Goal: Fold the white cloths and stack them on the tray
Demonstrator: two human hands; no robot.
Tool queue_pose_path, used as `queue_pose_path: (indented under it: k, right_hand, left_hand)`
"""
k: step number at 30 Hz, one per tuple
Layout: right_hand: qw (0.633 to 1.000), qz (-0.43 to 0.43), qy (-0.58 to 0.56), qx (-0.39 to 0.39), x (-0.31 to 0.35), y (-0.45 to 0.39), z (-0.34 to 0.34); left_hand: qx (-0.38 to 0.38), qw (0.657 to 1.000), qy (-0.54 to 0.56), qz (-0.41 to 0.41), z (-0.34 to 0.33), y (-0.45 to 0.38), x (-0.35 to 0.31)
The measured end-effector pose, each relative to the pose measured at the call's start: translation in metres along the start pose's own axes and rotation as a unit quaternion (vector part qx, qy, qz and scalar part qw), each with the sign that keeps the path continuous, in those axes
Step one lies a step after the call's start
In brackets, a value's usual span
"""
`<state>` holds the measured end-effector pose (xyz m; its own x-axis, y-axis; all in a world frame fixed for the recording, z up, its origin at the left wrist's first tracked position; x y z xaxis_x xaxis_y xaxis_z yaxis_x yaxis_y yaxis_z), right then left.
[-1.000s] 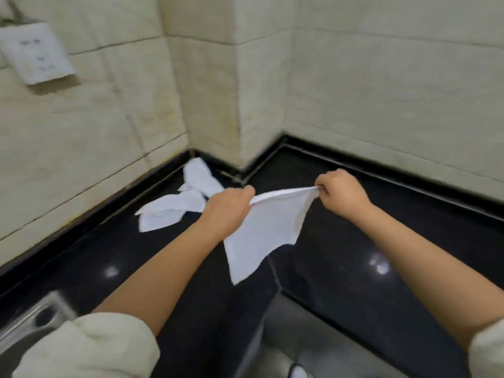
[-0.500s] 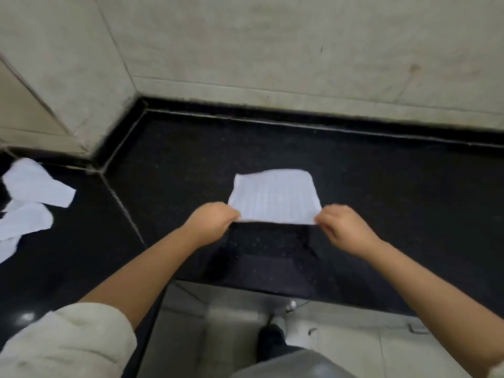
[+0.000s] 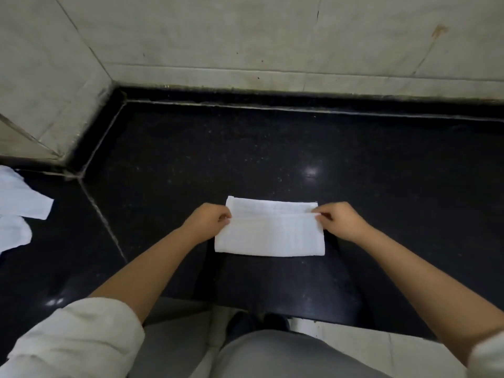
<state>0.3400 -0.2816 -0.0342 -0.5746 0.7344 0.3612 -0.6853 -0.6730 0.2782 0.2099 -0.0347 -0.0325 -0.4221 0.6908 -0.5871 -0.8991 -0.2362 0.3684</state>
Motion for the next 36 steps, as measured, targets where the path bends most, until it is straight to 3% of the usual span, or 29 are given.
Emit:
queue_pose_path:
  k: [5, 11, 15, 20, 23, 26, 29, 32, 36]
  right_hand:
    - [0.993, -0.106, 0.016, -0.046, -0.008, -0.028, -0.002]
    - [0.984, -0.160, 0.058, -0.056, -0.016, -0.036, -0.014]
    - [0.982, -0.150, 0.098, -0.060, -0.012, -0.036, -0.020]
    - [0.980, -0.143, 0.127, -0.059, -0.009, -0.035, -0.024]
    - [0.979, -0.152, 0.126, -0.045, -0.009, -0.036, -0.021]
    - [0.980, -0.156, 0.118, -0.033, -0.009, -0.036, -0.018]
    - [0.980, -0.157, 0.117, -0.027, -0.010, -0.034, -0.016]
    - [0.981, -0.152, 0.119, -0.026, -0.008, -0.032, -0.017]
    - [0.980, -0.154, 0.121, -0.031, -0.008, -0.031, -0.020]
  left_hand:
    - [-0.092, 0.995, 0.040, -0.002, 0.009, -0.037, -0.003]
    - [-0.067, 0.998, 0.015, -0.014, -0.006, -0.057, 0.014]
    - [-0.065, 0.997, -0.001, -0.039, -0.008, -0.058, 0.019]
    - [-0.014, 0.990, -0.113, -0.082, -0.009, -0.061, 0.019]
    - [0.001, 0.972, -0.176, -0.153, -0.007, -0.060, 0.013]
    - [0.017, 0.969, -0.172, -0.177, -0.010, -0.063, 0.016]
    - [-0.013, 0.974, -0.137, -0.181, -0.005, -0.060, 0.015]
    - [0.012, 0.965, -0.191, -0.180, -0.010, -0.062, 0.017]
    - [-0.001, 0.963, -0.177, -0.203, -0.008, -0.065, 0.015]
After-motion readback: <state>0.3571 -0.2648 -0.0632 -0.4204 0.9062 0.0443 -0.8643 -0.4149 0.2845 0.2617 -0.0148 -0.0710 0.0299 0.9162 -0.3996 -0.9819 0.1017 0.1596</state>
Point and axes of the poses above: each hand's wrist, its own y-axis away from the middle knuckle, its own z-axis out of the back of the hand, x = y × z, the point moved 5 cm from there along -y, towards the middle knuckle, and after that the axes turned 14 degrees about y, right-handed, at the moved point
